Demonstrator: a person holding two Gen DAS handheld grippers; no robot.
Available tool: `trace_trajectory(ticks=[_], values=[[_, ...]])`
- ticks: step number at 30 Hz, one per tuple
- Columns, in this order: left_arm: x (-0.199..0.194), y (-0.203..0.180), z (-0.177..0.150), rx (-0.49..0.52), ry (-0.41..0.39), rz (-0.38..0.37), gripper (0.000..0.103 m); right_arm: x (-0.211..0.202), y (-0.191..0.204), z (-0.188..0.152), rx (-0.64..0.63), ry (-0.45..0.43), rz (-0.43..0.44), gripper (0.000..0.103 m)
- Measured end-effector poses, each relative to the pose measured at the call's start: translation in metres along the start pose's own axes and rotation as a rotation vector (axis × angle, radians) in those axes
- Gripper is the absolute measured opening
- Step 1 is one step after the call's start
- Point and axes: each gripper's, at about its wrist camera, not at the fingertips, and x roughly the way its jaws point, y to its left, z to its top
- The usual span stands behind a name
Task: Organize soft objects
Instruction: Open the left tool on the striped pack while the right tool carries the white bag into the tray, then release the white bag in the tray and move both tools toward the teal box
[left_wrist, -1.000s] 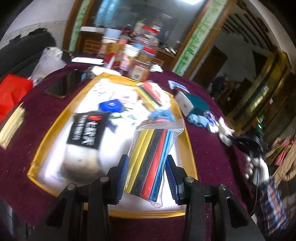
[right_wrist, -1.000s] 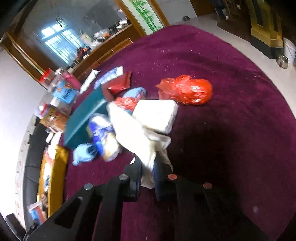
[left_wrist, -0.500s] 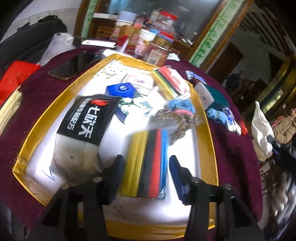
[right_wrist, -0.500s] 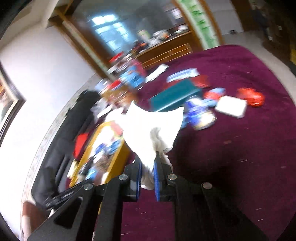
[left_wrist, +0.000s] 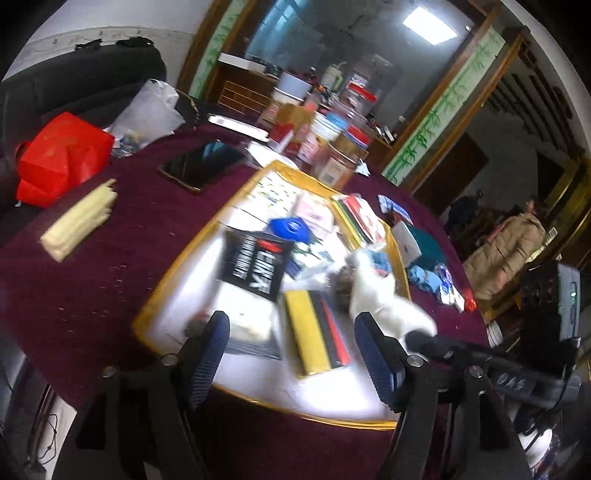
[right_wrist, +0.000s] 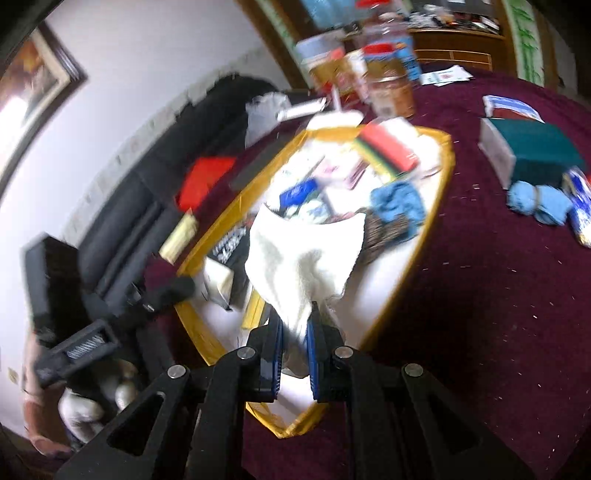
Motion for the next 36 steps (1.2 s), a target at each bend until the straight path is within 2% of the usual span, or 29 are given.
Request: trace_trajectory(ticks=[3, 6, 11, 14, 16, 17, 18, 20, 22, 25, 29, 32, 36], values=[[-0.002, 0.007, 0.001, 0.003, -0.014, 0.015, 0.074, 0.023, 0.008, 0.003, -0.028, 0.080, -0.067, 0.011], [-0.001, 0.009, -0.001, 0.013, -0.009, 0.021, 0.074, 0.040, 0.003, 0.012, -0.022, 0.114, -0.144, 0.011], [-0.002, 0.005, -0.006, 0.057, 0.000, 0.050, 0.074, 0.052, -0.017, 0.032, 0.010, 0.097, -0.281, 0.011], [-0.002, -0.001, -0.008, 0.078, 0.006, 0.060, 0.074, 0.055, -0.021, 0.042, -0.024, 0.076, -0.348, 0.012], [-0.002, -0.006, -0.009, 0.097, 0.008, 0.074, 0.075, 0.054, -0.024, 0.043, -0.024, 0.067, -0.321, 0.024], [-0.003, -0.010, -0.010, 0.110, 0.005, 0.080, 0.075, 0.047, -0.024, 0.038, -0.011, 0.055, -0.279, 0.029], [-0.003, -0.012, -0.011, 0.119, 0.002, 0.088, 0.077, 0.042, -0.022, 0.035, -0.007, 0.047, -0.258, 0.039], [-0.004, -0.018, -0.011, 0.139, -0.008, 0.118, 0.079, 0.026, -0.016, 0.026, -0.016, 0.003, -0.222, 0.046], [-0.006, -0.027, -0.014, 0.169, -0.028, 0.147, 0.082, 0.003, -0.009, 0.014, -0.042, -0.059, -0.216, 0.058], [-0.007, -0.045, -0.018, 0.233, -0.082, 0.256, 0.087, -0.032, -0.004, -0.011, -0.077, -0.167, -0.226, 0.069], [-0.015, -0.074, -0.026, 0.335, -0.195, 0.411, 0.097, -0.060, -0.006, -0.036, -0.099, -0.270, -0.276, 0.078], [-0.018, -0.089, -0.029, 0.379, -0.221, 0.424, 0.102, -0.072, -0.016, -0.048, -0.073, -0.308, -0.279, 0.079], [-0.011, -0.107, -0.034, 0.413, -0.178, 0.410, 0.102, -0.080, -0.034, -0.059, -0.018, -0.315, -0.266, 0.079]])
